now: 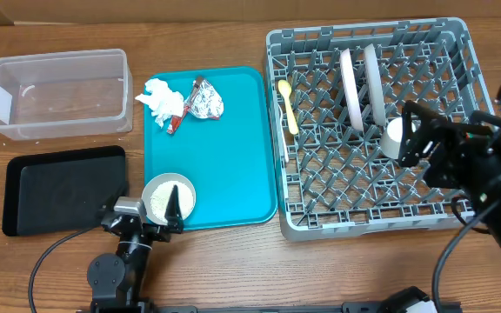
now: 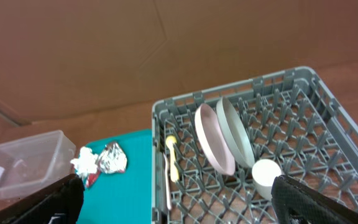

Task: Sort waste into correct bins and load items into the dishwasher rack

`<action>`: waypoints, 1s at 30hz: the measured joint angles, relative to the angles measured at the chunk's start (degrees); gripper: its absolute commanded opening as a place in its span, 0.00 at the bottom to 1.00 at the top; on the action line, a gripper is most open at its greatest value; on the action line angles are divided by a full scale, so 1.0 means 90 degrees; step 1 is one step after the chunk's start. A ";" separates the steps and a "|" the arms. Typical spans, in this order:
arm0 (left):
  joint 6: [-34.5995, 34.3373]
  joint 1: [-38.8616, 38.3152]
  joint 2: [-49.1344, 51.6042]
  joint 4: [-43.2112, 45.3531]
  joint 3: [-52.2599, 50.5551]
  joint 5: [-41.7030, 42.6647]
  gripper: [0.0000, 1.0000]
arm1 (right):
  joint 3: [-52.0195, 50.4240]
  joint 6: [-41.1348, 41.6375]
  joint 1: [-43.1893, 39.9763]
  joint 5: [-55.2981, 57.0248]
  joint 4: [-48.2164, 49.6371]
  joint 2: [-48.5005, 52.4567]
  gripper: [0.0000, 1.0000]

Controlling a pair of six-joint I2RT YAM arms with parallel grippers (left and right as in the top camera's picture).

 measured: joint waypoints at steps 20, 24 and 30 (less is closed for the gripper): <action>-0.0862 0.0000 0.3874 -0.5433 0.5770 -0.0954 1.00 | 0.0000 0.0000 -0.0005 -0.0012 -0.0039 0.0325 1.00; -0.0860 0.0000 0.5321 -0.6081 0.6688 -0.0770 1.00 | 0.0000 0.0002 -0.0005 -0.0012 -0.0034 0.0423 1.00; -0.0716 0.0032 0.6603 -0.6278 0.7427 0.0488 1.00 | 0.0000 0.0000 -0.0005 -0.0012 -0.0036 0.0622 1.00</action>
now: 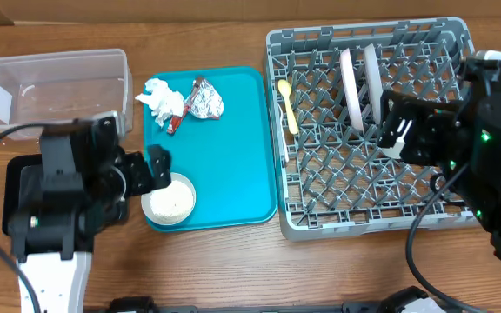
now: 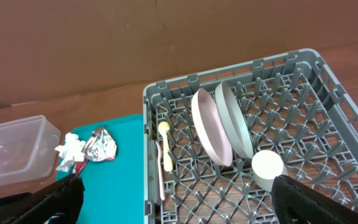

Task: Sort waste into correct bins and load items into the dishwasher rack
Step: 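Move the left gripper to the white rice bowl and grip its rim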

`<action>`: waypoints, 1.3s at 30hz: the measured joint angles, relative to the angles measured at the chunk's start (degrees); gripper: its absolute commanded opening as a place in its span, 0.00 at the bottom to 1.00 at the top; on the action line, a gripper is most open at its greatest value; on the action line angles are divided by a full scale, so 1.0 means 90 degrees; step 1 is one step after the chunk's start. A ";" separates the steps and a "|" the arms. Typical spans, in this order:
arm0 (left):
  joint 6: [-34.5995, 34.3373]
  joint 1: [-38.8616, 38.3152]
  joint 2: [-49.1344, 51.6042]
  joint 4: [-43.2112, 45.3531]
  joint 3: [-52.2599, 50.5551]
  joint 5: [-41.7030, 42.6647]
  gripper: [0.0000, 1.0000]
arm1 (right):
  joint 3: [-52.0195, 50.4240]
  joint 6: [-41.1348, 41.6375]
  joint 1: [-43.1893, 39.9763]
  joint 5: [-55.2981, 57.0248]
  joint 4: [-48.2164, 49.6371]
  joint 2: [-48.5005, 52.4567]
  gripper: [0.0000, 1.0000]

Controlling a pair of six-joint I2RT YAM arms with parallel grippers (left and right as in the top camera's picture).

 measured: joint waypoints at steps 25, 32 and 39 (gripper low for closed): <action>0.0340 -0.0221 0.0595 -0.0168 0.0194 0.0491 1.00 | -0.1741 -0.1027 0.0216 -0.0102 0.0605 -0.2633 1.00; 0.0342 -0.0221 0.0595 -0.0170 0.0194 0.0335 1.00 | -0.1824 -0.1054 0.0216 -0.0102 0.0199 -0.2509 1.00; 0.0342 -0.0221 0.0658 -0.0211 0.0194 0.0253 1.00 | -0.1824 -0.1056 0.0216 -0.0100 0.0019 -0.2509 1.00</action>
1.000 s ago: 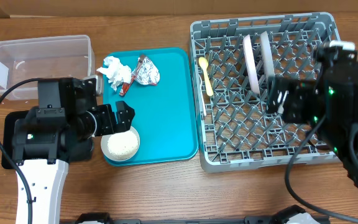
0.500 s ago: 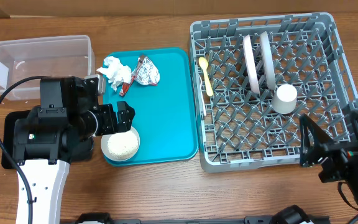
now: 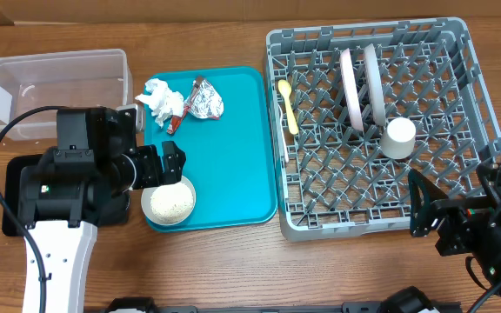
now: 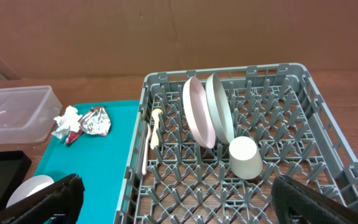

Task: Sort waste into correct bins and load items into the dishwasher rack
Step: 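Move the left gripper to the white rice bowl and grip its rim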

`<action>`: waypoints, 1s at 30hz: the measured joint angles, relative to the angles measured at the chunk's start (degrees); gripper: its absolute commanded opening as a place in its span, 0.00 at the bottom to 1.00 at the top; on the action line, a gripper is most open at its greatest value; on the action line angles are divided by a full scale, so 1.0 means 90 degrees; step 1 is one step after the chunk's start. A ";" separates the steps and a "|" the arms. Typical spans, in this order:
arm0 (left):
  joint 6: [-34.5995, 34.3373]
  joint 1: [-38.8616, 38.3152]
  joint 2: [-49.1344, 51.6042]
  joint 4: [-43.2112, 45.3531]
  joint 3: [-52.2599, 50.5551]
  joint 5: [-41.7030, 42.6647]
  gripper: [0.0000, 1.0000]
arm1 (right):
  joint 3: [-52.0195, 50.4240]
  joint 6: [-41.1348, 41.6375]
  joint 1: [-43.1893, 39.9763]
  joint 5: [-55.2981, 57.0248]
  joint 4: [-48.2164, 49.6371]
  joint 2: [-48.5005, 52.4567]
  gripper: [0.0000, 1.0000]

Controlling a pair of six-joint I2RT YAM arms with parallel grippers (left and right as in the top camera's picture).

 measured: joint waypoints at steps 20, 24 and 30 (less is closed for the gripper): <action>-0.0602 -0.1472 0.2239 -0.0753 0.0024 -0.1190 0.68 | 0.0000 -0.0002 0.0000 -0.0002 -0.0017 0.0000 1.00; -0.0930 -0.1591 0.2858 -0.0486 0.0024 -0.1379 0.52 | 0.0000 -0.0002 0.0000 -0.0005 -0.0019 0.0000 1.00; -0.1205 -0.1591 0.3723 -0.0126 0.0024 -0.1450 0.44 | 0.0000 -0.0007 0.0000 -0.0005 -0.0019 0.0000 1.00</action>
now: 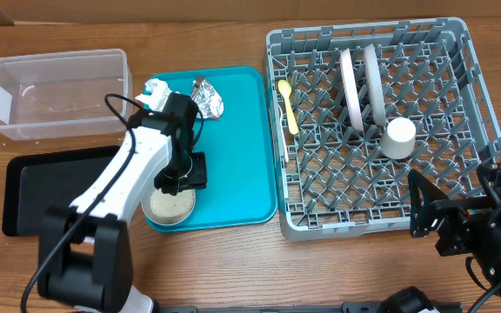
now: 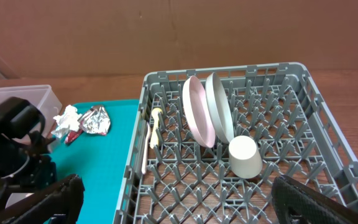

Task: Sort waste into correct bins and load items into the dishwasher rack
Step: 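Move the left gripper to the white rice bowl and grip its rim, then carry the rice bowl left over the black tray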

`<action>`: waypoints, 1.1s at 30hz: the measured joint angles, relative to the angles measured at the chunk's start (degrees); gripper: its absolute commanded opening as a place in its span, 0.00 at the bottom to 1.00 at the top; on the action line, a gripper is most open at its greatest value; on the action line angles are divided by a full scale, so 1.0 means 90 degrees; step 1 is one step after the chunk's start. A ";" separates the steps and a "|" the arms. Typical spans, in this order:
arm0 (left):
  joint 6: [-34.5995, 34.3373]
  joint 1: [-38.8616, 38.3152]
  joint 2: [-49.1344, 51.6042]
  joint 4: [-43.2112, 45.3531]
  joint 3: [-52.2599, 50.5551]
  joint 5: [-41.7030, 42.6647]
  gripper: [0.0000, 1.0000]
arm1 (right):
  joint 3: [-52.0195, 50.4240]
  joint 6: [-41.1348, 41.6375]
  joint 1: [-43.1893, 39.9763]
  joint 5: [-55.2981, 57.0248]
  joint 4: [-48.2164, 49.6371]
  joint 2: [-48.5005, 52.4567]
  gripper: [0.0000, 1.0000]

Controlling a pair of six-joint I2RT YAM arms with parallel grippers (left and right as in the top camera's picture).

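A white bowl (image 1: 165,207) holding pale crumbs sits at the near left corner of the teal tray (image 1: 233,148). My left gripper (image 1: 186,174) hangs right over the bowl's far right rim; its wrist hides the fingers. A crumpled tissue (image 1: 153,89) and a foil ball (image 1: 207,100) lie at the tray's far end. The grey dishwasher rack (image 1: 272,39) holds two upright plates (image 1: 350,83), a white cup (image 1: 399,135) and a yellow spoon (image 1: 287,104). My right gripper (image 2: 185,208) stands open at the rack's near right corner, holding nothing.
A clear plastic bin (image 1: 59,57) stands at the far left. In front of it lies a black tray (image 1: 59,187). My left arm (image 1: 120,187) crosses from the front edge over the black tray's right end. A cardboard wall backs the table.
My left arm has swung from beside the tray's left edge to reach over the tray. Its gripper is now at the bowl's far right rim. The right arm and all objects are unchanged.
My left gripper first stood near the table's front edge by the bowl, while the right hung over the rack near the cup. The left arm then was over the black tray. Later the right gripper was at the rack's near right corner. Now the left sits over the bowl.
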 measured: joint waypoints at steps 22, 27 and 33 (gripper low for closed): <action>-0.0124 -0.0066 0.0763 0.0299 0.0000 -0.0187 0.04 | 0.0000 -0.0015 0.0000 0.0000 0.0002 0.0000 1.00; -0.0138 -0.0112 0.0755 0.0265 0.0022 -0.0340 0.04 | 0.0000 -0.0015 -0.0002 0.0000 0.0000 0.0000 1.00; -0.0141 -0.0109 0.0755 -0.0440 0.0379 -0.0342 0.04 | 0.0000 -0.0015 0.0000 0.0000 0.0000 0.0000 1.00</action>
